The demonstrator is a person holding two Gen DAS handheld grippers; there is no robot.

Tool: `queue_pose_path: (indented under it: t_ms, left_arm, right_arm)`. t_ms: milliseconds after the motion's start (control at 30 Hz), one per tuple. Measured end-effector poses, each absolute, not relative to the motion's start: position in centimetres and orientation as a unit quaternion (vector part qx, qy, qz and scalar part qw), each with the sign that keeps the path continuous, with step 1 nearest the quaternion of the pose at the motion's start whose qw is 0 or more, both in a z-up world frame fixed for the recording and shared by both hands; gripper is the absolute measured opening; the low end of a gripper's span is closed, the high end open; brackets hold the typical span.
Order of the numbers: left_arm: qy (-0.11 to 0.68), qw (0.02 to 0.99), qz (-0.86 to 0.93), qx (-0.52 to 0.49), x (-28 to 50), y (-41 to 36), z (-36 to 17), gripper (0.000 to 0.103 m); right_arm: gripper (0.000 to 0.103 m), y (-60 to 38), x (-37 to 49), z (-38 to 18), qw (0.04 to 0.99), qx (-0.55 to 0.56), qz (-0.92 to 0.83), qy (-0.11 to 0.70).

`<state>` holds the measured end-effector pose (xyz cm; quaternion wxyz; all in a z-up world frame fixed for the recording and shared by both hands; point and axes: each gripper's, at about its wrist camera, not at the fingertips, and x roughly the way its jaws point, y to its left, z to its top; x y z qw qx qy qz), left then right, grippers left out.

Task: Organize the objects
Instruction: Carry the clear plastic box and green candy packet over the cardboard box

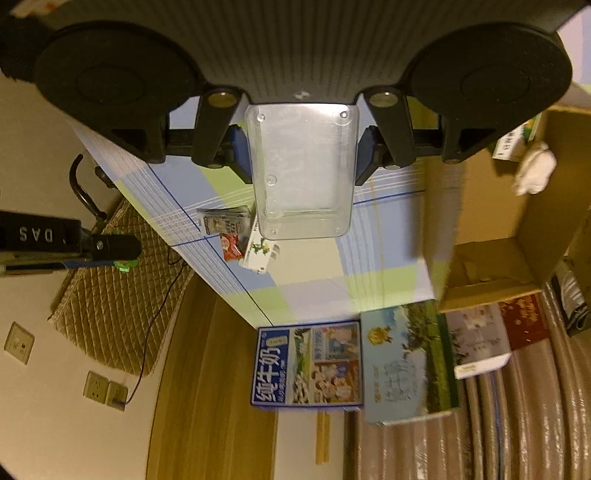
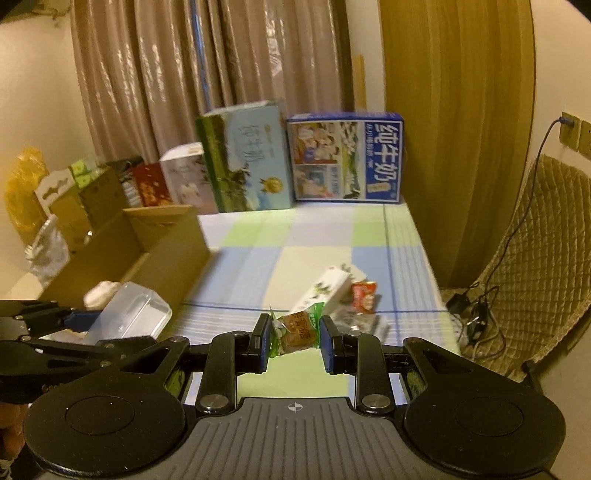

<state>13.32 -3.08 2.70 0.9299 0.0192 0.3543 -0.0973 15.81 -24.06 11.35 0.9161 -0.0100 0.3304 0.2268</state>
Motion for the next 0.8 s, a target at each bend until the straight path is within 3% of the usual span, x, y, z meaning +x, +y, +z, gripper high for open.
queue_pose_path:
  t_ms: [800]
  left_arm:
    - [0.351,0.936,-0.031,0.004,4.9,5.3,4.6,0.051]
  right_arm:
    - [0.024,-15.7,9.3,9.0,0.886,-0.028,0.301,0.352]
